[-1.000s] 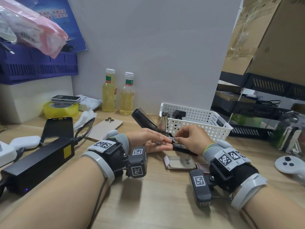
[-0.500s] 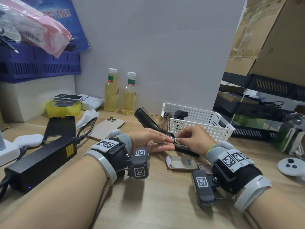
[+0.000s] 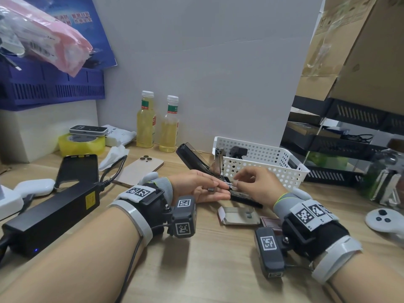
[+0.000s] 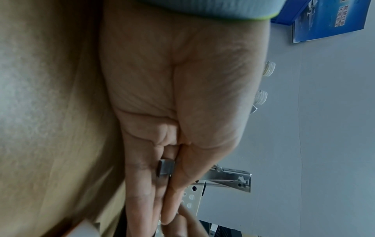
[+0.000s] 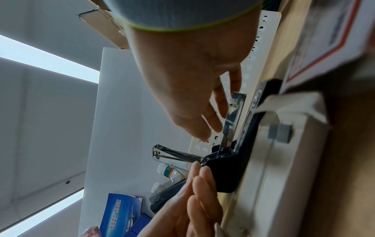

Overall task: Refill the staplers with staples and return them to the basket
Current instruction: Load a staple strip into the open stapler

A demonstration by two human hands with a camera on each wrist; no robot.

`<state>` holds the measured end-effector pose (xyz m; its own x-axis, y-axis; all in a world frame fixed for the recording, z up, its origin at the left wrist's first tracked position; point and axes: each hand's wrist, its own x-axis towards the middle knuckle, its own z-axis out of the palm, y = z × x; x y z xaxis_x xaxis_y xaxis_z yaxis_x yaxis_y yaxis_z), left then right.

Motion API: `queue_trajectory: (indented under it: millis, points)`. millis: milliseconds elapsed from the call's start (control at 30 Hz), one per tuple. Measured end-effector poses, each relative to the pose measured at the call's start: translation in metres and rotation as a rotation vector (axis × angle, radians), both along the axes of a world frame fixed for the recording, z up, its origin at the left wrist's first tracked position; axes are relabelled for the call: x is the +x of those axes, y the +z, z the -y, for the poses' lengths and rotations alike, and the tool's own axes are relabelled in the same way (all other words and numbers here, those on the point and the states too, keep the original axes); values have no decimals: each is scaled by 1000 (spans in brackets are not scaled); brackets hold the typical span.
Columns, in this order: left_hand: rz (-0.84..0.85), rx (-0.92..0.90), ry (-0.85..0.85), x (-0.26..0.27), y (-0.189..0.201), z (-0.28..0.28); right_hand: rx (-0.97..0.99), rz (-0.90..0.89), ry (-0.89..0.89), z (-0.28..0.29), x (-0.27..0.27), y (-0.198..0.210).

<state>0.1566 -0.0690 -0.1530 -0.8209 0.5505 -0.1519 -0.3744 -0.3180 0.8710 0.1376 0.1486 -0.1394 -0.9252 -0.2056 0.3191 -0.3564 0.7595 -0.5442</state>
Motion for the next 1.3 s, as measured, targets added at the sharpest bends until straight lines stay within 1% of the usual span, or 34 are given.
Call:
queue_trajectory:
  millis: [67,100,200,333,467,533,600,700,800,933,1067,1133,1300]
  points:
    - [-10,2,-3,0,-1,0,-75,-80,13,-1,4,2]
    - [-15,4,-3,0,-1,0,-103,-92,31,-1,6,4]
    - [-26,3,3,0,-2,-1,-116,-23,100,0,11,5]
    - [-30,-24,-47,2,1,0,-63,46,117,0,16,6]
    - [-42,-33,-159,3,2,3,-40,65,80,-3,16,7]
    - [-38,-25,-183,2,0,5,-56,48,37,-8,16,7]
    - [-36,-3,-195,2,-1,6,-70,39,-5,-14,17,6]
    - [-40,19,-180,3,0,7,-84,34,-18,-19,17,4]
    - [-54,-2,-138,4,3,5,-118,-29,-6,-18,20,6]
    - [-77,-58,-63,7,3,-1,-232,-153,84,-11,28,10]
    - [-119,-131,-13,8,0,-4,-205,-82,255,4,37,6]
    - [-162,-172,-16,7,-1,-5,-181,-38,307,11,39,3]
    - [-186,-184,-21,4,-4,-6,-187,-12,327,15,43,2]
